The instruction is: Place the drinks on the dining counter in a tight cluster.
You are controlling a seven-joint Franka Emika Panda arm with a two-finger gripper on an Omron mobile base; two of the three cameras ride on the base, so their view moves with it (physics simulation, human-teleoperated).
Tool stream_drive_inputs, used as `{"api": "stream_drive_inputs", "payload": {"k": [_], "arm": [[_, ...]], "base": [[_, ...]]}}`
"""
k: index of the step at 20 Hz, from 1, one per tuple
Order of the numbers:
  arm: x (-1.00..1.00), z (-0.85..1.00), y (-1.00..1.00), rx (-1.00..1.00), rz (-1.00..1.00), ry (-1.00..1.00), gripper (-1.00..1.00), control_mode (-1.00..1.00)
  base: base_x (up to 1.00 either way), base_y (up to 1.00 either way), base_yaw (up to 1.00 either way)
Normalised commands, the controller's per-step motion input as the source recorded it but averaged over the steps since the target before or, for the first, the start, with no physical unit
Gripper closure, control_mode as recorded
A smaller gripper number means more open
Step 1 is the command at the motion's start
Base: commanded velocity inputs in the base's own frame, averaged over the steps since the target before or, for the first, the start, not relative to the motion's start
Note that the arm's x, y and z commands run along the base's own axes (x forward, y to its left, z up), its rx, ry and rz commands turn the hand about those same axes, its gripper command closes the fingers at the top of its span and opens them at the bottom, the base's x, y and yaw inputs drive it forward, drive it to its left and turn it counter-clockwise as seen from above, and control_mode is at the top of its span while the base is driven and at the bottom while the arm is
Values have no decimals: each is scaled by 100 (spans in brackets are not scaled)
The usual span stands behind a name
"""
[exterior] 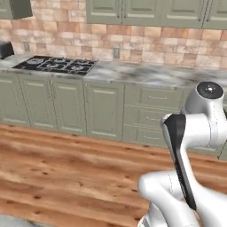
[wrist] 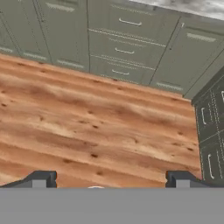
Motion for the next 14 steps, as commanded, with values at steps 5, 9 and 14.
{"api": "stream_drive_inputs", "payload": {"k": [5,9,14], "arm": [[0,0,0,0,0,0,-100,100],[0,0,0,0,0,0,-100,100],[0,0,0,0,0,0,-100,100]], "base": [[100,23,-32],[100,64,-28],[59,30,-79]]}}
